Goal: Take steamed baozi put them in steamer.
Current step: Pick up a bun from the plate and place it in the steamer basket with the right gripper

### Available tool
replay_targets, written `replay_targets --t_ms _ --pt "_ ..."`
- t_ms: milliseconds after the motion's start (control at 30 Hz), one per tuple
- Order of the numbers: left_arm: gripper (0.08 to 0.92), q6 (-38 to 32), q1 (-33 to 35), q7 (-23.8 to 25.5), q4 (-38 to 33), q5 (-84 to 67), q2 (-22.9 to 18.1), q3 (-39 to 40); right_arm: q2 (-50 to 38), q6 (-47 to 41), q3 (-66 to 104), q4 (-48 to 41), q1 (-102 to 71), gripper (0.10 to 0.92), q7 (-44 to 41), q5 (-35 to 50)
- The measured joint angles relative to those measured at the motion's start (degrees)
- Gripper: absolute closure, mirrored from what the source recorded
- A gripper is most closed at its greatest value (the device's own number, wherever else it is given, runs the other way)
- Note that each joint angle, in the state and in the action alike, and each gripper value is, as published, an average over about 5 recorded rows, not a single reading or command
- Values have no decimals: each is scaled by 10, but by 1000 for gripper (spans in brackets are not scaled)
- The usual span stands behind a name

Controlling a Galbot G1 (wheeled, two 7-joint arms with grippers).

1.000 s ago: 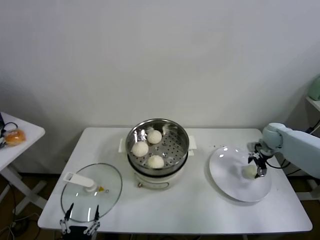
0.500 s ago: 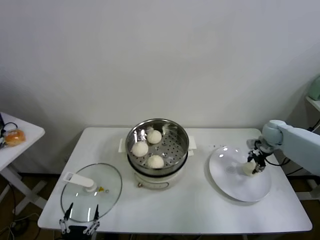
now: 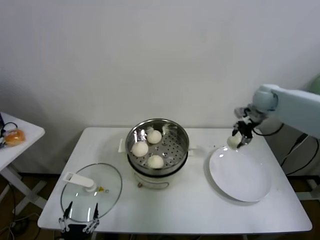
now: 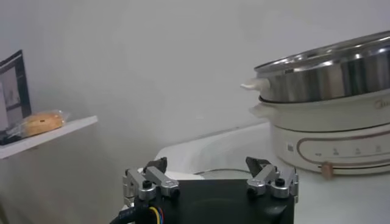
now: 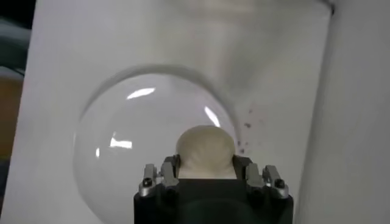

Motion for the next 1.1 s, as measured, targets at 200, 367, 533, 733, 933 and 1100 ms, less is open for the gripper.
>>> replay_targets --t_ms 200,367,533,733,933,1100 --pt "177 0 -1 0 2 -1 0 1 43 -21 -30 38 83 423 -1 90" --pt "177 0 -3 0 5 -2 0 1 77 -42 -30 60 110 423 6 141" --pt "177 0 -7 0 7 -3 0 1 110 -62 -11 66 102 423 19 164" --pt "177 0 -9 0 11 -3 0 1 148 -79 12 57 64 421 38 162" --pt "177 0 -8 0 12 -2 0 1 178 -90 33 48 19 423 54 144" --pt "177 0 -7 0 11 -2 0 0 192 -93 42 37 -16 423 62 125"
